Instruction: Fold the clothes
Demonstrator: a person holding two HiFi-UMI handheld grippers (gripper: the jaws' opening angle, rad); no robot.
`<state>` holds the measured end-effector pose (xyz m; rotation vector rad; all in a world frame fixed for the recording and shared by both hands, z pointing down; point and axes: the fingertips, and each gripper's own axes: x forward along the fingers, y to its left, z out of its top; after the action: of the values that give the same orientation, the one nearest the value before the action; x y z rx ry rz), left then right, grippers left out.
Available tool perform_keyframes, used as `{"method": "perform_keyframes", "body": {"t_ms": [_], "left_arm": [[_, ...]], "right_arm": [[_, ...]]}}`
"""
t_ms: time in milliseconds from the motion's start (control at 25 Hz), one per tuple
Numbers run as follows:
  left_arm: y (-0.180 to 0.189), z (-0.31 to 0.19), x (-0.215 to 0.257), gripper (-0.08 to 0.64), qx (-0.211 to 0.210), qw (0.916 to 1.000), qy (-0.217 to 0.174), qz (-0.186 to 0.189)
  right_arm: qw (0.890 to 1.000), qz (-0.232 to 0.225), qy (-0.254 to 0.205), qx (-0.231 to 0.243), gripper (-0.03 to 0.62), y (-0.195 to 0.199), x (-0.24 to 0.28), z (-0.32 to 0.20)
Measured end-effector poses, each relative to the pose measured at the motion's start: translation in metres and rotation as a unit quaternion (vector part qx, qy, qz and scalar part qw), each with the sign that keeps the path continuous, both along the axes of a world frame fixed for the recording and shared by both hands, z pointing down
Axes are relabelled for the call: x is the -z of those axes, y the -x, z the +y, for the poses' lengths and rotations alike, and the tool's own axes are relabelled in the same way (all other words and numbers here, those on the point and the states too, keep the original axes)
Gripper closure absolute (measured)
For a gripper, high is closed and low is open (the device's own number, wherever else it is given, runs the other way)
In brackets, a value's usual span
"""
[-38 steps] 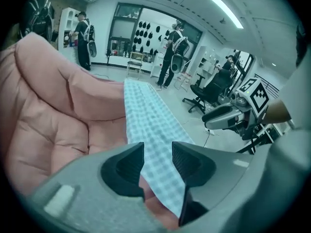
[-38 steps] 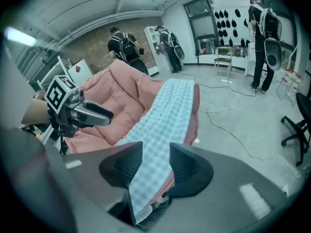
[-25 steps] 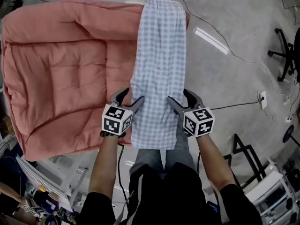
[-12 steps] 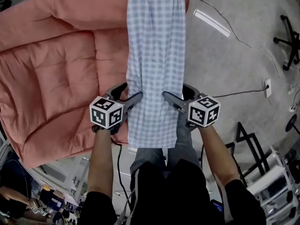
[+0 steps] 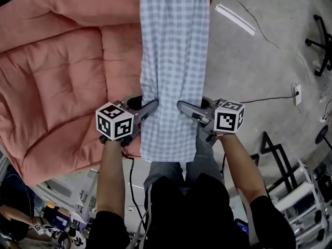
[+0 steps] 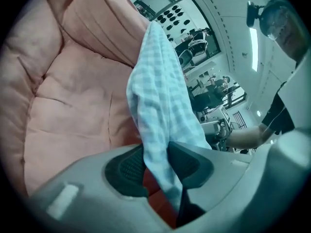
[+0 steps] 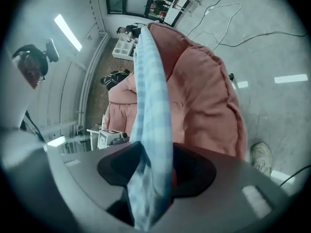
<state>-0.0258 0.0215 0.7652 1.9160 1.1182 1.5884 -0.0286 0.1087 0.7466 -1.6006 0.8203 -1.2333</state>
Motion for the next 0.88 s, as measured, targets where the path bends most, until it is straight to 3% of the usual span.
{"method": "perform_keyframes", "body": {"t_ms": [160,240,360,600,880], "left_arm": [[-0.001,0.002,0.01,0.525,0.001,0.9998,0.013,0.013],[-0.002,0.0,0.018,0.531,0.002,0.9996,0.014,0.026],[-0.002,-0.004,0.035,0.533,0.007,0.999,0.018,0.039],[-0.001,-0.004,0.083,0.534,0.018,0.9937,0.079,0.078],[-0.005,-0.016,0.136,0.534,0.009,0.9832,0.125,0.132]], "right_arm": [[1.0,0.017,-0.004,0.001,0.53,-0.001,0.011,0.002],[0.999,0.034,0.009,0.002,0.561,-0.002,0.017,0.005],[0.999,0.048,0.011,-0.005,0.572,0.0,0.035,0.014],[0.995,0.085,-0.043,-0.025,0.572,0.005,0.086,0.016],[0.988,0.145,-0.027,-0.052,0.572,0.008,0.124,0.009]]}}
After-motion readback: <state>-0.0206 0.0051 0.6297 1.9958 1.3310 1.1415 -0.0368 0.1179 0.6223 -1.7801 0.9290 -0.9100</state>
